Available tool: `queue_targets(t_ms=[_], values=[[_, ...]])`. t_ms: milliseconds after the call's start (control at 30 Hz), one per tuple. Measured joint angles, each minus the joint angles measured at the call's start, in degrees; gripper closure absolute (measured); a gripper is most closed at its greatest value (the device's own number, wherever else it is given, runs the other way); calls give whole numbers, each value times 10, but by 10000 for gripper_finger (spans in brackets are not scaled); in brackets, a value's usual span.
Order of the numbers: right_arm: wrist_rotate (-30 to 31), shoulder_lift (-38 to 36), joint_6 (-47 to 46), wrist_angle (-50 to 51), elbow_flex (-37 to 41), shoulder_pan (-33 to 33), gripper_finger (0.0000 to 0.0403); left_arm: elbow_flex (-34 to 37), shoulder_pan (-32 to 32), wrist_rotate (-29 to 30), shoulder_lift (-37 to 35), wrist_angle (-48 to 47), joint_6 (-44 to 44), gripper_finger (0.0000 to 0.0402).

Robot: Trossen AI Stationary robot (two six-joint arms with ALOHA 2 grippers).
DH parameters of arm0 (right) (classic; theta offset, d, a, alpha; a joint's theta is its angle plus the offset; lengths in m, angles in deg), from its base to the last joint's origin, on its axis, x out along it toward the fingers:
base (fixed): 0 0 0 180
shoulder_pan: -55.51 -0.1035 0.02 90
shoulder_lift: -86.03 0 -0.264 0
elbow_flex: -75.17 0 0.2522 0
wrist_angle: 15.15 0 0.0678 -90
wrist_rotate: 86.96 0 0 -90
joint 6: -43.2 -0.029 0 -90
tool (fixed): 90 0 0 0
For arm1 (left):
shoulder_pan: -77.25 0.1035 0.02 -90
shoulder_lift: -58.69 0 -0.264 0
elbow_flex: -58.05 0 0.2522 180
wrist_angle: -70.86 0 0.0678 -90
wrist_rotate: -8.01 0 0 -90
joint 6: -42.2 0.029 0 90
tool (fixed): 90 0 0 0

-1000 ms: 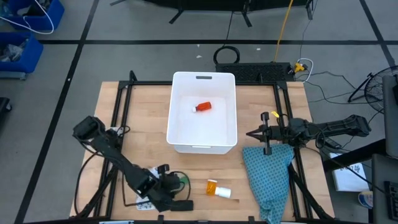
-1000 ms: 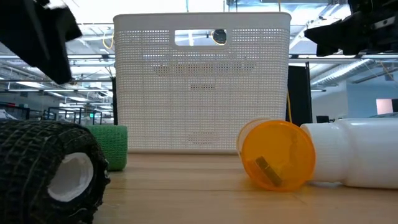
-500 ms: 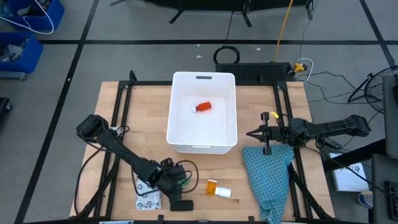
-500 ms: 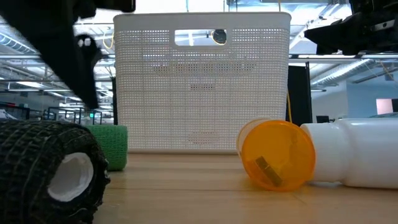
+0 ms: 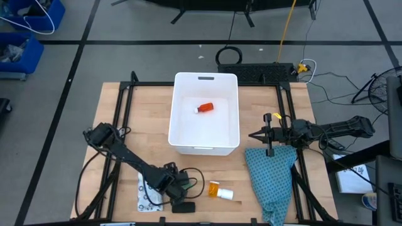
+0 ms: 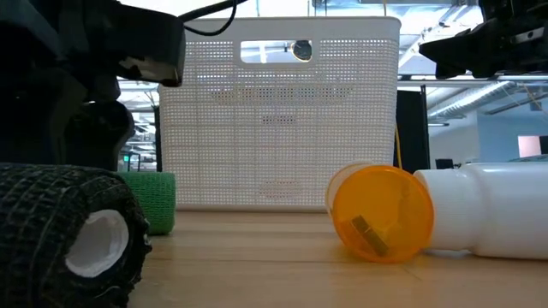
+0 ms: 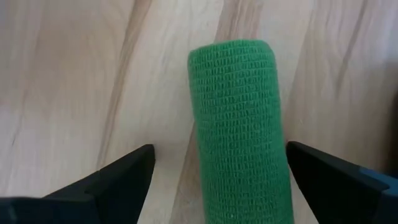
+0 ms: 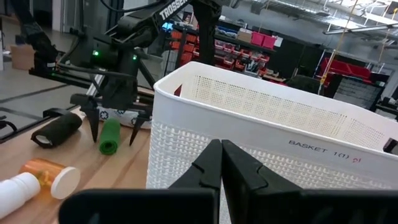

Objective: Pick & place medical supplies in basket/bin
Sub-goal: Put the green bandage into the basket

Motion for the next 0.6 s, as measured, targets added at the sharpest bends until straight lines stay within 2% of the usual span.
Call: queue_targets(t_ms=[133,233,433,533,600], values=[[0,0,-3,0,0,0,403,1,1,-11,-6,-2,28,65],[0,0,-6,0,0,0,403,4,1,-14,-18,-6,55,112],[0,0,-6,0,0,0,403,4,1,-16,-61,-10,104,253],[0,0,-6,1,0,0,403,5,1,9,-94,-16,132,322],[0,0,-6,1,0,0,403,4,0,30,-124,-14,148,351]])
